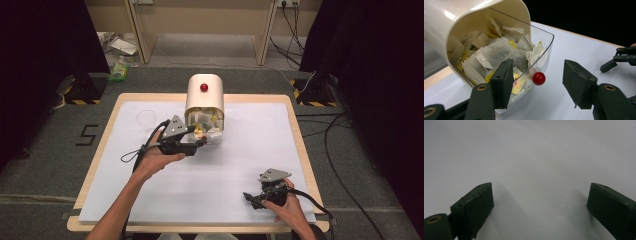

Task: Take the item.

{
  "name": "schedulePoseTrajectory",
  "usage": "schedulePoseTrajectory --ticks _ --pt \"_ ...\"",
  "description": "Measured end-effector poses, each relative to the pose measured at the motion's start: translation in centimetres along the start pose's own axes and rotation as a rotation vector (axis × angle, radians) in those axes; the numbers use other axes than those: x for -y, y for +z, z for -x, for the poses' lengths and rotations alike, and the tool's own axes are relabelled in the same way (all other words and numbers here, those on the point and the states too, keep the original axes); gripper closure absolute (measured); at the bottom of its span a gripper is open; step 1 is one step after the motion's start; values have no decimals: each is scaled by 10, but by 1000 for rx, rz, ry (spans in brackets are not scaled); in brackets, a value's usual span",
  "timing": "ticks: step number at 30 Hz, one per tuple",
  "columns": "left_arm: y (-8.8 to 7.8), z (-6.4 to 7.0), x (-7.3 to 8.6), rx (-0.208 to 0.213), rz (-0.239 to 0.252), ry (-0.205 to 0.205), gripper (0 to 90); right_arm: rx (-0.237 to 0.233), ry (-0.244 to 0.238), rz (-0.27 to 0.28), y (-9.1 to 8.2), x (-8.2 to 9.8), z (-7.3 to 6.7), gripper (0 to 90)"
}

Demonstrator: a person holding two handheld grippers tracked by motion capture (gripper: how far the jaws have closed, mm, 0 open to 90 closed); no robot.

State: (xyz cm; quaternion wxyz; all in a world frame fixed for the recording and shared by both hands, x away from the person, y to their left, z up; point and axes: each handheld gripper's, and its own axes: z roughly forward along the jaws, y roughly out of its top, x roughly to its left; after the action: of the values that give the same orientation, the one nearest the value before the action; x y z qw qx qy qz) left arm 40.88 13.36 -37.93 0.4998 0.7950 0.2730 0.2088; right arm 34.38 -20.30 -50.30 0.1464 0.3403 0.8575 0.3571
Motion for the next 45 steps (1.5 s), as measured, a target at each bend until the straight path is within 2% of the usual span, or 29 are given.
schedulePoseTrajectory --ticks 14,45 --pt "-7 11 6 11 -6 24 408 -1 1 0 0 0 0 77" --pt "-12 18 10 30 -16 9 385 -1 0 0 0 0 0 77"
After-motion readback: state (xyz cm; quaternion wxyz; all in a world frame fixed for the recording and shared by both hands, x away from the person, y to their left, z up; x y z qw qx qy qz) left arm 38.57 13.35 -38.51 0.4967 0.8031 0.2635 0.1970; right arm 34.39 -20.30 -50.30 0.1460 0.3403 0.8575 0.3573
